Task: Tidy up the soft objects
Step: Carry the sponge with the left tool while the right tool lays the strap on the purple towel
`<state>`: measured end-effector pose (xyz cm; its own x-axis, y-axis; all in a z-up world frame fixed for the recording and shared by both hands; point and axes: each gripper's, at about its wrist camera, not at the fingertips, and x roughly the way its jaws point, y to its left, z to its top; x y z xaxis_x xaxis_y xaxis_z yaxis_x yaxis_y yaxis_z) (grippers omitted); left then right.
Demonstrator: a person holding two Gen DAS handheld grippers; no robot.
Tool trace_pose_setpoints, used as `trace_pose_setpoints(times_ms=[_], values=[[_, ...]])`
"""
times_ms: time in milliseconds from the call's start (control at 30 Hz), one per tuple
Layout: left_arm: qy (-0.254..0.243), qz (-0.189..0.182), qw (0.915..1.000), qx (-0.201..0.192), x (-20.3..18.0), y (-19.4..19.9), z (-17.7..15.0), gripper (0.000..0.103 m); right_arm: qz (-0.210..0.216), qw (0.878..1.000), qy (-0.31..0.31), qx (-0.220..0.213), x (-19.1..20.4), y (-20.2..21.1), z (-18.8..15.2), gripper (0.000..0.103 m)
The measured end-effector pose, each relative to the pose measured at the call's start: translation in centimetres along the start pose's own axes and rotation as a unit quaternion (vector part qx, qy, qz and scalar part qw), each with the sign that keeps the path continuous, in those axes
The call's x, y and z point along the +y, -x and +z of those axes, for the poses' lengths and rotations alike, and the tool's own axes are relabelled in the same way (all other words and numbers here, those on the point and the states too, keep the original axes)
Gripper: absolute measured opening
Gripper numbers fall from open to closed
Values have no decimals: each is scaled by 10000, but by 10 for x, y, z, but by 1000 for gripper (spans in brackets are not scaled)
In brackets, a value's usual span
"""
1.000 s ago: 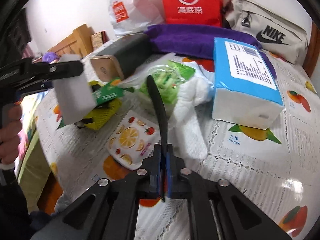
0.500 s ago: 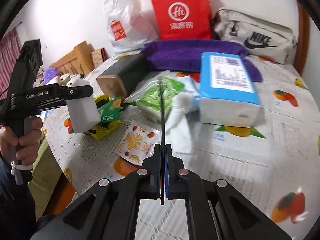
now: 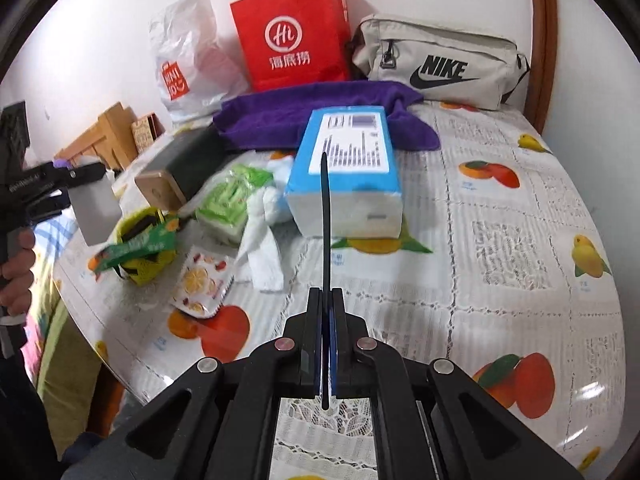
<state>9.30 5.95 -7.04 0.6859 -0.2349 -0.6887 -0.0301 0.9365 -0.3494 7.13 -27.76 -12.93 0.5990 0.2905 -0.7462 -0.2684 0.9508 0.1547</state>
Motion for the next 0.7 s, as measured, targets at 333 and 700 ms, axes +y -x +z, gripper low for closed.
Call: trace_pose_setpoints(times_ms=[333, 700], values=[[-114, 211, 9997, 11, -5, -5, 21, 54, 51, 9999, 38, -127, 4, 0, 32, 3], [-272, 394, 9989, 28, -11, -22, 51, 54, 124, 9996, -17, -236, 3, -16, 81, 3]])
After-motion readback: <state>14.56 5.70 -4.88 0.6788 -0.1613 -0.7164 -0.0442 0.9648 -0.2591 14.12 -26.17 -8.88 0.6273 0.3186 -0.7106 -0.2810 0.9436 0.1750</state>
